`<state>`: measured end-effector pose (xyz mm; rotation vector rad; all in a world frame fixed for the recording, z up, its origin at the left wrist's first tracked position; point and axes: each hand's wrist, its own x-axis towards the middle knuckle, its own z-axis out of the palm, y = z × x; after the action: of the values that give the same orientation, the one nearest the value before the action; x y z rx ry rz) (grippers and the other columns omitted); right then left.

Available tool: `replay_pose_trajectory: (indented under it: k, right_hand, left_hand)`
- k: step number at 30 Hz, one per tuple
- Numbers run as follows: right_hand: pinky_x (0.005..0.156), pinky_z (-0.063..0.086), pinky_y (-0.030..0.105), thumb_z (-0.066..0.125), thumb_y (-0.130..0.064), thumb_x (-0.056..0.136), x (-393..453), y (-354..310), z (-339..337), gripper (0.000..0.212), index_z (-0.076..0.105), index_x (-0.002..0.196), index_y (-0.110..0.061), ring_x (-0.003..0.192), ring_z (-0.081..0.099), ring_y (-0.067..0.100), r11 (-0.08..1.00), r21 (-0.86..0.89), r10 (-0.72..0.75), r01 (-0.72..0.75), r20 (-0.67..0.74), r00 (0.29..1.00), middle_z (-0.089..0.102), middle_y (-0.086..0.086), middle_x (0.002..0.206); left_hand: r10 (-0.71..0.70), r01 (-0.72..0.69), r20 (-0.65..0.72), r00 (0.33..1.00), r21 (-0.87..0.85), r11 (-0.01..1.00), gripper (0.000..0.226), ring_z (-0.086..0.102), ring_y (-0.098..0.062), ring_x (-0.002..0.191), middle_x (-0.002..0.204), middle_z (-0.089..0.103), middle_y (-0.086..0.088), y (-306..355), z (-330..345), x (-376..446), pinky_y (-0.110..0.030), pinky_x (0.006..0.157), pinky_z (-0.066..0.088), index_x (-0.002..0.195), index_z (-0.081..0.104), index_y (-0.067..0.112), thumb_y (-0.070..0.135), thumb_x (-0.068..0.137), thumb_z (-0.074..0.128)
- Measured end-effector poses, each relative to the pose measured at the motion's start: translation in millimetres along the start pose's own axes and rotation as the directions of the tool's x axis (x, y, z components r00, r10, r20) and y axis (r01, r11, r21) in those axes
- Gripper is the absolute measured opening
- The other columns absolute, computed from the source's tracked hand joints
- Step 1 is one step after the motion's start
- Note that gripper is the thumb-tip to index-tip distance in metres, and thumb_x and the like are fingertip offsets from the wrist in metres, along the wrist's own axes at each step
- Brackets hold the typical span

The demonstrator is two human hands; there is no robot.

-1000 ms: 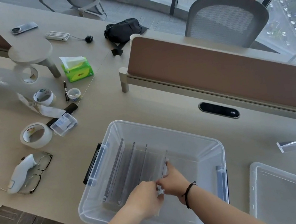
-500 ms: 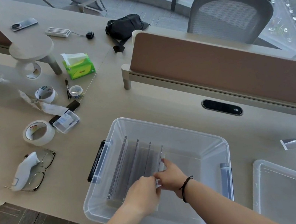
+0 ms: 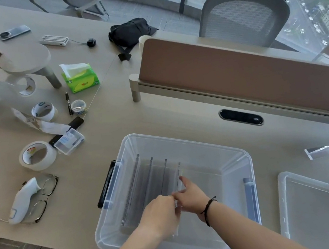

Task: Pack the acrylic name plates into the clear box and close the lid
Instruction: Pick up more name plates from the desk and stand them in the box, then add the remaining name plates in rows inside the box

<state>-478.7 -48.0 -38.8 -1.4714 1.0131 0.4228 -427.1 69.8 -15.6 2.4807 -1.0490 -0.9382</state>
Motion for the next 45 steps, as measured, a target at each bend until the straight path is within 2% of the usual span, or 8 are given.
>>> replay_pose_trajectory:
  k: [4,9,15,20,24,27,34,45]
  right_hand:
    - [0.067,0.048,0.027,0.055,-0.024,0.093,-2,1,0,0.067,0.025,0.152,-0.022,0.068,0.06,0.013,0.999,-0.042,-0.033,0.03,-0.076,0.997,0.064,0.001,0.072]
    - [0.058,0.046,0.019,0.056,-0.024,0.094,-11,-4,-6,0.062,0.03,0.15,-0.022,0.07,0.064,0.016,0.999,0.005,-0.033,0.034,-0.12,0.992,0.07,0.011,0.09]
    - [0.08,0.053,0.029,0.053,-0.031,0.094,-21,4,-17,0.058,0.032,0.149,-0.025,0.095,0.068,0.021,0.971,-0.236,-0.08,0.046,-0.134,0.988,0.071,0.007,0.107]
    - [0.061,0.044,0.021,0.051,-0.025,0.093,-31,13,-22,0.059,0.032,0.149,-0.027,0.07,0.054,0.011,0.961,-0.264,-0.098,0.078,-0.066,0.993,0.057,-0.008,0.079]
    - [0.062,0.046,0.021,0.05,-0.026,0.094,-32,10,-37,0.056,0.034,0.148,-0.028,0.078,0.063,0.015,0.972,-0.209,-0.131,0.111,-0.087,0.988,0.067,0.0,0.092]
    - [0.067,0.051,0.026,0.05,-0.025,0.093,-39,2,-56,0.048,0.044,0.14,-0.028,0.09,0.068,0.018,0.97,-0.171,-0.196,0.175,-0.118,0.974,0.071,0.003,0.099]
    - [0.063,0.053,0.035,0.048,-0.014,0.083,-70,5,-152,0.021,0.061,0.098,-0.02,0.075,0.065,0.02,0.951,-0.051,-0.306,0.304,-0.275,0.911,0.073,0.003,0.087]
    - [0.077,0.059,0.038,0.052,-0.016,0.08,-107,110,-353,0.032,0.069,0.106,-0.025,0.083,0.069,0.012,0.919,0.095,-0.27,0.383,-0.558,0.785,0.074,-0.003,0.087]
  left_hand:
    - [0.034,-0.034,-0.004,0.999,0.0,0.999,0.026,0.066,-0.028,0.081,0.088,0.071,-0.007,0,-12,5,-0.032,0.062,0.048,0.1,0.067,0.02,0.03,0.095,0.043]
    - [0.063,-0.063,0.006,0.998,0.069,0.996,0.025,0.066,-0.03,0.084,0.09,0.07,-0.008,2,-23,21,-0.034,0.065,0.052,0.094,0.066,0.015,0.031,0.092,0.047]
    - [0.084,-0.089,0.034,0.996,0.235,0.968,0.023,0.066,-0.025,0.08,0.087,0.068,-0.005,7,-21,39,-0.035,0.067,0.053,0.093,0.063,0.014,0.028,0.097,0.045]
    - [0.026,-0.047,0.12,0.992,0.172,0.984,0.031,0.063,-0.02,0.072,0.078,0.065,-0.001,1,-25,54,-0.036,0.068,0.053,0.08,0.06,0.017,0.037,0.098,0.046]
    - [0.078,-0.067,-0.048,0.996,0.193,0.979,0.035,0.059,-0.016,0.069,0.075,0.061,0.004,12,-31,53,-0.035,0.065,0.05,0.079,0.056,0.024,0.041,0.1,0.033]
    - [0.146,-0.112,-0.145,0.979,0.218,0.969,0.037,0.059,-0.019,0.067,0.071,0.06,0.004,46,-36,54,-0.034,0.059,0.047,0.081,0.056,0.025,0.042,0.101,0.029]
    - [0.239,-0.2,-0.256,0.937,0.168,0.965,0.032,0.061,-0.03,0.075,0.076,0.065,-0.003,170,-24,67,-0.036,0.058,0.04,0.075,0.049,0.023,0.04,0.099,0.035]
    - [0.445,-0.408,-0.104,0.889,0.26,0.875,0.032,0.062,-0.026,0.086,0.089,0.067,0.001,384,71,118,-0.033,0.059,0.036,0.091,0.06,0.024,0.038,0.1,0.032]
